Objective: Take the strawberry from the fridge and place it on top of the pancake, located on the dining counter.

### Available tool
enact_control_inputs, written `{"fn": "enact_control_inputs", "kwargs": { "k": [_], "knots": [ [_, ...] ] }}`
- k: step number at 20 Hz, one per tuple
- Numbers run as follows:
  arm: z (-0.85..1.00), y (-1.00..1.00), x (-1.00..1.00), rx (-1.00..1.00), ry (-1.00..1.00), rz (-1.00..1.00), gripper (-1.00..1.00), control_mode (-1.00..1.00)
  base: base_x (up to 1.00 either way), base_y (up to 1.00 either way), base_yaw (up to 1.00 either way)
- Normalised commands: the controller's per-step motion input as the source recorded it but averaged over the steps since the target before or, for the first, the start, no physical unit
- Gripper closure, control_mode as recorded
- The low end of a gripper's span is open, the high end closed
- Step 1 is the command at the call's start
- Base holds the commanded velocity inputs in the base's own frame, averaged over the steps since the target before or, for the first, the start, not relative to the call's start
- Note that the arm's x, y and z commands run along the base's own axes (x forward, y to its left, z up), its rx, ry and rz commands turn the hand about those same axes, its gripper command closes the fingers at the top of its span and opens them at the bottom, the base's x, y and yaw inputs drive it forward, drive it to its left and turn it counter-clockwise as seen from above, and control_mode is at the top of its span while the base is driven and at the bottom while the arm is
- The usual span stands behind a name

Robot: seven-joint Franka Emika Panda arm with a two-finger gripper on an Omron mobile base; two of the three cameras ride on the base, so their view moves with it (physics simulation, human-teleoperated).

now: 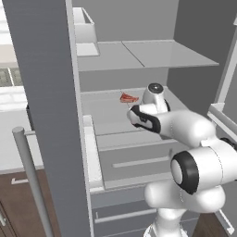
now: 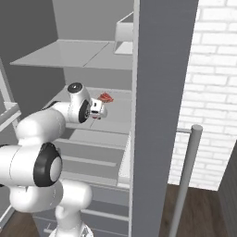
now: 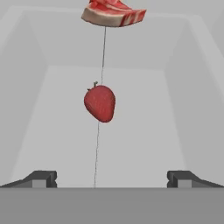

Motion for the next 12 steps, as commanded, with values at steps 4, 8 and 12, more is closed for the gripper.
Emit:
{"fn": "enact_control_inputs", "kwargs": {
  "k": [4,8,12],
  "knots": [
    [0.0,0.03,0.19,0.0,0.0,0.02,-1.0,-1.0,0.0,0.0,0.0],
    [-0.02,0.03,0.15,0.0,0.03,0.03,-1.0,-1.0,0.0,0.0,0.0],
    [-0.08,0.02,0.04,0.0,0.03,0.01,-1.0,-1.0,0.0,0.0,0.0]
  ]
}}
